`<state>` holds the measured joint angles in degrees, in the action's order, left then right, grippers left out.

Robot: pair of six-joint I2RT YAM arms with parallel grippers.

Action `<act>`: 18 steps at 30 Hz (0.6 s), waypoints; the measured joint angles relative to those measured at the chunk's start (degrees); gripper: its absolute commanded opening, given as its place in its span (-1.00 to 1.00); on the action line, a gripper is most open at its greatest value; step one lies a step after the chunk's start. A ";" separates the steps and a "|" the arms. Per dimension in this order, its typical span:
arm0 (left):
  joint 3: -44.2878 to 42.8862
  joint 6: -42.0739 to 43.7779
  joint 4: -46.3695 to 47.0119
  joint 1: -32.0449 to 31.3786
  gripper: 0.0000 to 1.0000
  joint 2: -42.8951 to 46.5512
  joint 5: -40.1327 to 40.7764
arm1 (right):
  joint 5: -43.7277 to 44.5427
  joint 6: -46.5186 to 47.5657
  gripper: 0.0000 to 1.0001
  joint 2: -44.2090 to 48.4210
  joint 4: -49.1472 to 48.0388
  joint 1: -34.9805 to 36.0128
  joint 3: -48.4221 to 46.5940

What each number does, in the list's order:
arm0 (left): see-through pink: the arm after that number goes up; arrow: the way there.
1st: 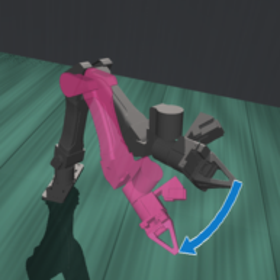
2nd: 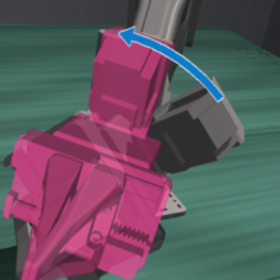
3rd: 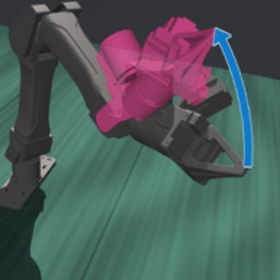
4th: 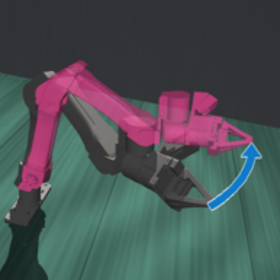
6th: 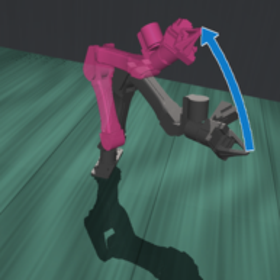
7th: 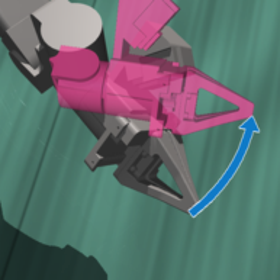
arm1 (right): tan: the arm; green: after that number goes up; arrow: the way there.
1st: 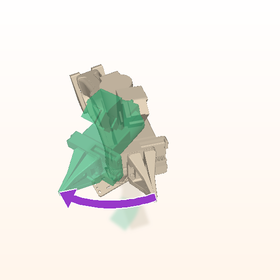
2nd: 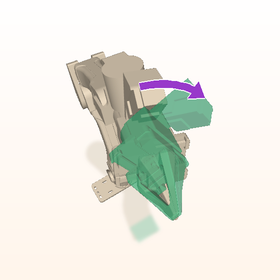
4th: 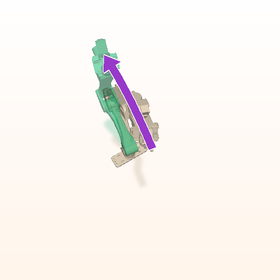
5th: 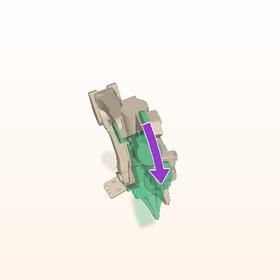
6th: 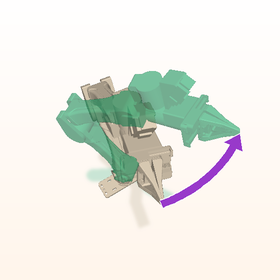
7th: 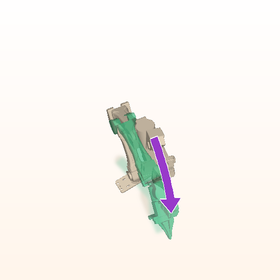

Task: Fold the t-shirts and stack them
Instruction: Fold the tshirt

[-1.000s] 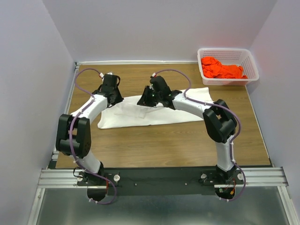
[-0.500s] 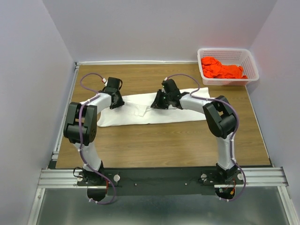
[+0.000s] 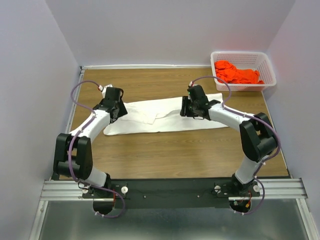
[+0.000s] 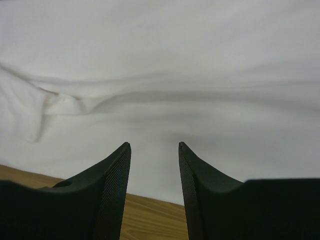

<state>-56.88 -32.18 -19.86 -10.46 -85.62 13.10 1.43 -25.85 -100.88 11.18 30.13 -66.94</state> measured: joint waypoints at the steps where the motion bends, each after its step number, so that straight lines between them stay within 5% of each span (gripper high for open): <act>1: 1.42 -0.28 0.22 0.00 0.19 0.44 -0.02 | 0.66 0.31 0.04 0.04 0.61 -0.31 0.79; 9: 7.41 -0.79 0.24 0.00 0.19 -5.55 -0.07 | 3.41 1.88 0.24 -1.77 6.64 -4.02 4.52; 18: -10.71 1.22 0.15 0.13 0.19 -21.42 1.44 | -6.27 2.14 0.31 0.96 6.67 -2.62 8.61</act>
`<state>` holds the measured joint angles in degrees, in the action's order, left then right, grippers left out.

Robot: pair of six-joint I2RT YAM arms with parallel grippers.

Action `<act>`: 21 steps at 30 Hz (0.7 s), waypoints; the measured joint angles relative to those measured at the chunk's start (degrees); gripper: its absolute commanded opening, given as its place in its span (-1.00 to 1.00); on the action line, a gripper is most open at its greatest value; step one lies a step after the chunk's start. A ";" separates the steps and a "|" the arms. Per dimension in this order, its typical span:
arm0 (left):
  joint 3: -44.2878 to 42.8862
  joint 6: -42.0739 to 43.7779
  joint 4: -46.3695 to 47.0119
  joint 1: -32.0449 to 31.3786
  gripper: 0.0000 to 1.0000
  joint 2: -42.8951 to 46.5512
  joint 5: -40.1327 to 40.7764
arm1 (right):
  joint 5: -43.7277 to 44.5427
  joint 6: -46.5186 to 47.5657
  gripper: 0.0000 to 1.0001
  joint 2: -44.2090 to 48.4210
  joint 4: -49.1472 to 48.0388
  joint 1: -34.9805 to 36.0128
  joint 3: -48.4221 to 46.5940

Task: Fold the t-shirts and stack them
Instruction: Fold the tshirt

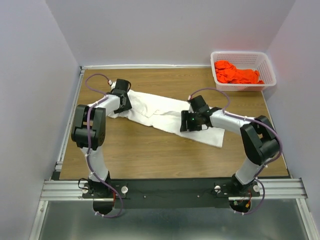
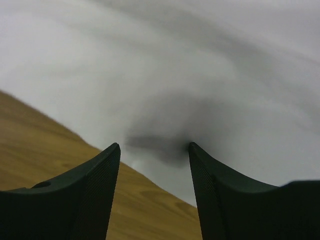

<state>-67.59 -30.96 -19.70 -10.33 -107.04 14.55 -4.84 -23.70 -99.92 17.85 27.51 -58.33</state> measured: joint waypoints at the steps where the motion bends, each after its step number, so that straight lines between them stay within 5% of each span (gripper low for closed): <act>1: -2.89 0.39 -0.24 -0.02 0.19 -2.12 0.28 | -2.49 -0.31 0.31 1.20 0.44 2.08 1.46; 7: -28.39 3.19 -5.84 -1.01 0.36 -18.43 0.33 | -14.19 -2.32 0.31 1.14 3.21 16.92 1.79; 12: -46.07 5.01 -7.56 -3.78 0.52 -27.89 -2.34 | -17.94 -2.43 0.20 -1.70 8.11 19.21 -3.04; 16: -46.97 5.57 -4.81 -5.22 0.52 -25.42 -5.25 | -17.77 -1.99 0.11 -2.29 10.54 17.38 -10.69; 21: -36.54 6.25 -0.28 -5.33 0.52 -11.15 -6.54 | -17.66 -0.13 0.04 -4.24 10.08 11.72 -21.22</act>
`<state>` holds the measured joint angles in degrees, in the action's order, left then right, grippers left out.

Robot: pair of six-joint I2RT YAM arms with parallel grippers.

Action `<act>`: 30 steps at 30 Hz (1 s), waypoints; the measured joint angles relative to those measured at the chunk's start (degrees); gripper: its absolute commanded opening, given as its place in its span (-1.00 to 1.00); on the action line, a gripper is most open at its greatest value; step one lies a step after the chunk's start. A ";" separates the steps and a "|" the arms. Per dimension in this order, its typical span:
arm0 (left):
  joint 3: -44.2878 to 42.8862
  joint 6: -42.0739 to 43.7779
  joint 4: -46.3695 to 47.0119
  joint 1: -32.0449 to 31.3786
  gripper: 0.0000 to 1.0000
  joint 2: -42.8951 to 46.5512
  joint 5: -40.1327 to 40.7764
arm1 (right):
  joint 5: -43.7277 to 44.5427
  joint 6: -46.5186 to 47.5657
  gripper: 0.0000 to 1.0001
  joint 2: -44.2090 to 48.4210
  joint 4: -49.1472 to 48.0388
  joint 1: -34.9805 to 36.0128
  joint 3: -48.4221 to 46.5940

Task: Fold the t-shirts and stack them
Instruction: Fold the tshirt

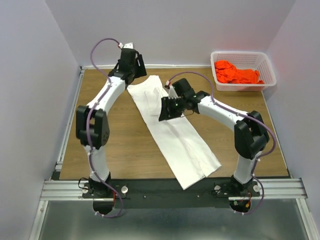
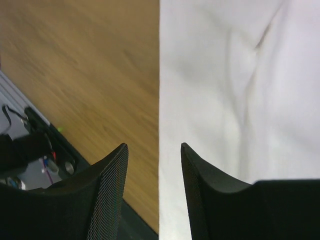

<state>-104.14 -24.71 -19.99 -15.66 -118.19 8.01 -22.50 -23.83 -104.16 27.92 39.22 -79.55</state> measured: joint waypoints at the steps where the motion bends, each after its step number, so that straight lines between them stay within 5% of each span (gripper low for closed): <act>1: 2.25 0.04 1.16 0.15 0.52 3.04 0.00 | -0.11 0.37 0.02 -0.98 -0.39 -1.31 -1.68; 9: 24.35 1.73 8.70 0.50 0.58 34.86 0.15 | -8.07 2.95 -0.01 -19.32 -4.44 -10.45 -19.02; 19: 47.43 2.80 4.96 0.42 0.61 57.00 0.09 | -13.99 1.05 -0.04 -36.83 -8.26 -10.84 -33.59; 30: 54.45 1.22 2.38 0.42 0.61 61.96 -1.09 | -8.11 -10.49 -0.07 -42.45 -15.98 -17.90 -39.67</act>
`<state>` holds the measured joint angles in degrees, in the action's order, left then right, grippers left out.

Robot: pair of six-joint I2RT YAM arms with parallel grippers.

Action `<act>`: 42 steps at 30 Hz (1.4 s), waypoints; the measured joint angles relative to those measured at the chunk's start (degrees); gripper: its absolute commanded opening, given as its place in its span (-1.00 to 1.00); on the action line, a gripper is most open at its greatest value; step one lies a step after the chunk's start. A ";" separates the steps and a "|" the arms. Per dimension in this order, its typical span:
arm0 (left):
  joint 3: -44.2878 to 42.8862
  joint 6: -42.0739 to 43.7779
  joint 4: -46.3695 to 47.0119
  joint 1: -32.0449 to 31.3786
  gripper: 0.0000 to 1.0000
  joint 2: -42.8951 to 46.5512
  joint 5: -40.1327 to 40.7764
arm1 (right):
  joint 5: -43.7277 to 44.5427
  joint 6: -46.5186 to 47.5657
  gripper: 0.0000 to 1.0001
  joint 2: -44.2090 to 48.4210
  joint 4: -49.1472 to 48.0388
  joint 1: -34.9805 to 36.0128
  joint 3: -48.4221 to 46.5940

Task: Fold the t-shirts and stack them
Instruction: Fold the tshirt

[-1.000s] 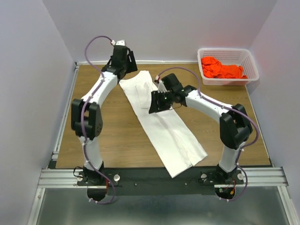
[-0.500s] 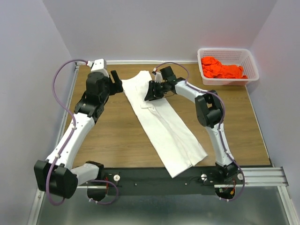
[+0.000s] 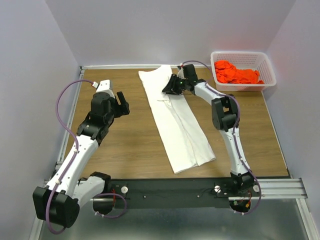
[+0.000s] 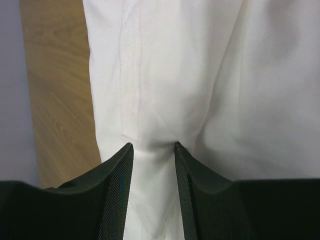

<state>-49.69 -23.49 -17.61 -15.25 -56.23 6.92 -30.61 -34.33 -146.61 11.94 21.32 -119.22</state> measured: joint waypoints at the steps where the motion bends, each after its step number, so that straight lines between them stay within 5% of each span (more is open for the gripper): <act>1: 0.00 -0.09 -0.15 0.00 0.61 -0.81 -0.31 | 0.55 -0.76 -0.07 0.00 -0.33 -0.59 0.02; 12: 0.00 -0.07 -0.33 -0.02 0.61 -7.28 -5.46 | 11.76 -5.40 0.22 0.90 -3.96 -6.56 0.46; 18: 0.00 0.20 -0.31 -1.60 0.60 -10.38 -8.28 | 14.40 -1.27 0.18 7.91 -1.90 -6.43 6.75; 30: 0.24 1.01 -0.28 -8.37 0.54 -16.94 -15.72 | 19.80 3.58 0.08 51.19 3.08 -6.71 50.73; 42: 3.32 -6.71 -2.03 -20.98 0.54 -18.82 -16.76 | 22.58 6.05 0.02 68.02 19.26 -6.78 75.49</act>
<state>-46.37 -30.20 -19.64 -36.23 -75.05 -9.85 -8.03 -28.27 -78.59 31.20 14.55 -43.72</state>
